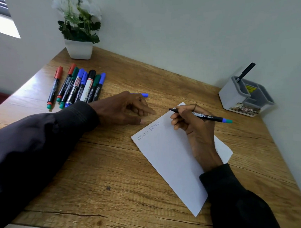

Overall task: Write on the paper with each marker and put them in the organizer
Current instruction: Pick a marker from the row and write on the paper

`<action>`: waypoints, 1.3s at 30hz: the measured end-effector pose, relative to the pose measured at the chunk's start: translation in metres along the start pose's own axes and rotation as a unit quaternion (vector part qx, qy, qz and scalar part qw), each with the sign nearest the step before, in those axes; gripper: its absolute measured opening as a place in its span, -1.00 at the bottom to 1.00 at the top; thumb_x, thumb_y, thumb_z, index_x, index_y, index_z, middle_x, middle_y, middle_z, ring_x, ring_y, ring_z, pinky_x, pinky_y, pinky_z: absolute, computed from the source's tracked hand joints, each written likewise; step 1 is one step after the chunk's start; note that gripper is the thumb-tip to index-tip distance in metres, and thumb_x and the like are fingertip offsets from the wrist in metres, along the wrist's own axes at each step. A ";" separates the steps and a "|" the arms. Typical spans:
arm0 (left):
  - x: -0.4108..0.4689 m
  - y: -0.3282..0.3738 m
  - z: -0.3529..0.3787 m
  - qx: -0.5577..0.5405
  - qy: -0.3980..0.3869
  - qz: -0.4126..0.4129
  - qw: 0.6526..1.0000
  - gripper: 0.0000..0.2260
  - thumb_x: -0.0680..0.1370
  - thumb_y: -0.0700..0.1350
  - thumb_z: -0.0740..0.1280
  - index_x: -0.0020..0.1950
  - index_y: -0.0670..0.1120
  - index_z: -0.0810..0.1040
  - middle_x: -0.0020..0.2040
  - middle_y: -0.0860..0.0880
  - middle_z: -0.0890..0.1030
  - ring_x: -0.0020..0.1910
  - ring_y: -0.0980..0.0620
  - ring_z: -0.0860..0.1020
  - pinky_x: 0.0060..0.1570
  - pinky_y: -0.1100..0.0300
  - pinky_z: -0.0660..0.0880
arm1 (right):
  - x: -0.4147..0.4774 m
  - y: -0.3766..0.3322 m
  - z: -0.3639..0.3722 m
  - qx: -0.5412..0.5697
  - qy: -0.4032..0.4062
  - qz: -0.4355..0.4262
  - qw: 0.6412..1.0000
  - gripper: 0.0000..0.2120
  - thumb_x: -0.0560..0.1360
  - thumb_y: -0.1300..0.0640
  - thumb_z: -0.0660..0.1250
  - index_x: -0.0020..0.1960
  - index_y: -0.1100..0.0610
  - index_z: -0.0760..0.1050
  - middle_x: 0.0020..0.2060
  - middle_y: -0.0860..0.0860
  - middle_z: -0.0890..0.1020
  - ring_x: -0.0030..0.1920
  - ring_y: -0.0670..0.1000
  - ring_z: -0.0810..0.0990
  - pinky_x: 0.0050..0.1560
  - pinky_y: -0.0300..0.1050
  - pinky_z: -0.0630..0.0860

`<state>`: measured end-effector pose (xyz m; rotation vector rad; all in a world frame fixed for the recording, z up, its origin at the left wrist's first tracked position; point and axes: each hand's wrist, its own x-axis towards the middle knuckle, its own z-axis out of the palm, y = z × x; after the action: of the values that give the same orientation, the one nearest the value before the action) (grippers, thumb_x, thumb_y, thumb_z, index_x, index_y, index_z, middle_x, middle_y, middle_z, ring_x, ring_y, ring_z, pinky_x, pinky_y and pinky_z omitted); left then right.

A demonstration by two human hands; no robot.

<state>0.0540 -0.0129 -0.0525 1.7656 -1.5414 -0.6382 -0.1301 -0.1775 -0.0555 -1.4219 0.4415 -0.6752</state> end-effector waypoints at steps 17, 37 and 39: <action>0.021 -0.013 -0.008 0.138 0.262 -0.126 0.947 -0.73 0.45 -0.07 0.51 0.13 -0.05 0.66 0.06 -0.01 0.57 0.03 0.08 0.55 0.03 0.25 0.47 | 0.002 -0.009 -0.004 0.046 0.014 -0.024 0.999 -0.90 0.61 0.29 0.38 0.05 0.28 0.67 -0.12 0.31 0.73 -0.24 0.17 0.71 -0.23 -0.13 0.65; -0.002 0.025 -0.001 -0.036 0.308 -0.013 0.951 -0.87 0.52 -0.11 0.43 0.03 0.06 0.70 -0.17 -0.03 0.72 -0.14 -0.08 0.67 -0.03 -0.20 0.58 | -0.004 -0.022 -0.009 -0.007 -0.010 -0.103 0.995 -0.87 0.57 0.29 0.44 0.09 0.32 0.69 -0.13 0.24 0.76 -0.21 0.25 0.75 -0.19 -0.02 0.69; -0.002 0.027 0.000 -0.051 0.305 -0.012 0.951 -0.85 0.52 -0.13 0.43 0.02 0.09 0.70 -0.16 -0.05 0.72 -0.13 -0.17 0.65 -0.05 -0.24 0.57 | -0.005 -0.021 -0.009 -0.006 -0.017 -0.106 0.994 -0.88 0.58 0.29 0.43 0.08 0.31 0.69 -0.13 0.25 0.76 -0.21 0.25 0.75 -0.18 -0.01 0.70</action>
<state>0.0360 -0.0123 -0.0319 1.6906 -1.0396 -0.1437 -0.1428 -0.1811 -0.0360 -1.5035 0.2697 -0.8187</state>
